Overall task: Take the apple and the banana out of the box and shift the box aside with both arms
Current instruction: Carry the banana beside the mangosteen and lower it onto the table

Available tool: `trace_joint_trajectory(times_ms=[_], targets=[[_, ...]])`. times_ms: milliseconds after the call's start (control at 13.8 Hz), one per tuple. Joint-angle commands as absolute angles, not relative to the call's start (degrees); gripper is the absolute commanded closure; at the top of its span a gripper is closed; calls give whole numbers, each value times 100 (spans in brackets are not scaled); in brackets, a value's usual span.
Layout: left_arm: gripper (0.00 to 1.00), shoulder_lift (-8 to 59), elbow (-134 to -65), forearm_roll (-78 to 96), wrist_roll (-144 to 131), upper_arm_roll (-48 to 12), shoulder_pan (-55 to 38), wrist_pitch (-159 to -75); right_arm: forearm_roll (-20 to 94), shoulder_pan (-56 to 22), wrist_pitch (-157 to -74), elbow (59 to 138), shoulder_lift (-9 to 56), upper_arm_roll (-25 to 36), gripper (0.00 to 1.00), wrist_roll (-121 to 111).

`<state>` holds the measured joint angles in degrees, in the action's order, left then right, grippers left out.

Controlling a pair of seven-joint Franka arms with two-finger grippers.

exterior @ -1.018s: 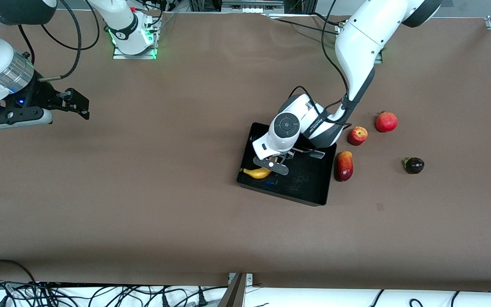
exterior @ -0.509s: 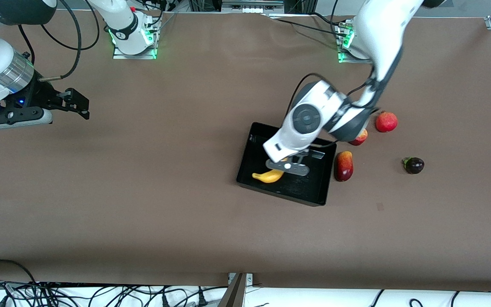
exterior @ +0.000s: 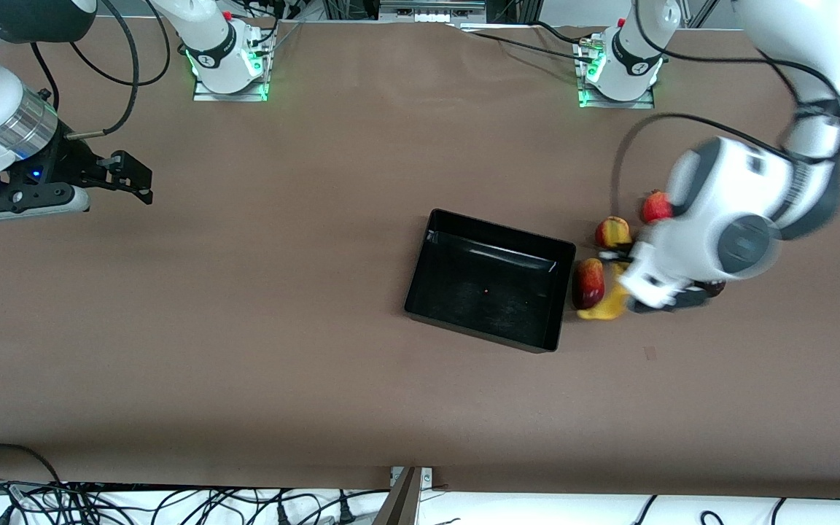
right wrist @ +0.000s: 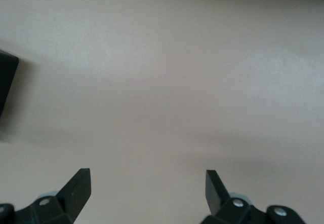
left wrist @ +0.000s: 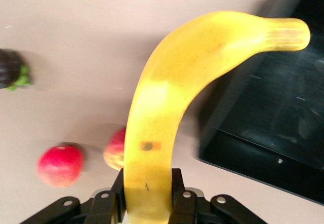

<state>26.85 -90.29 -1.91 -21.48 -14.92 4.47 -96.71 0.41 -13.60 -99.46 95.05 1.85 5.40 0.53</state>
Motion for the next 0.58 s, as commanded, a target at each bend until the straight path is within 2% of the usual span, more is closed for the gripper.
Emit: trace_joint_trajectory(times_ms=[0, 364, 436, 509], targets=[[93, 3101, -9044, -779, -1750, -1564, 1009, -9807, 18, -1354, -9853, 9439, 185, 536, 0, 79], [93, 3682, -9473, -1767, -1310, -1564, 1502, -11044, 18, -1354, -9853, 9439, 185, 536, 0, 79], [90, 3709, -9657, -1767, -1301, -1564, 1538, -11387, 18, -1354, -9853, 9439, 185, 536, 0, 79], [78, 3761, -9807, -1767, -1309, -1564, 1555, -11634, 18, -1354, -9853, 9431, 185, 536, 0, 79]])
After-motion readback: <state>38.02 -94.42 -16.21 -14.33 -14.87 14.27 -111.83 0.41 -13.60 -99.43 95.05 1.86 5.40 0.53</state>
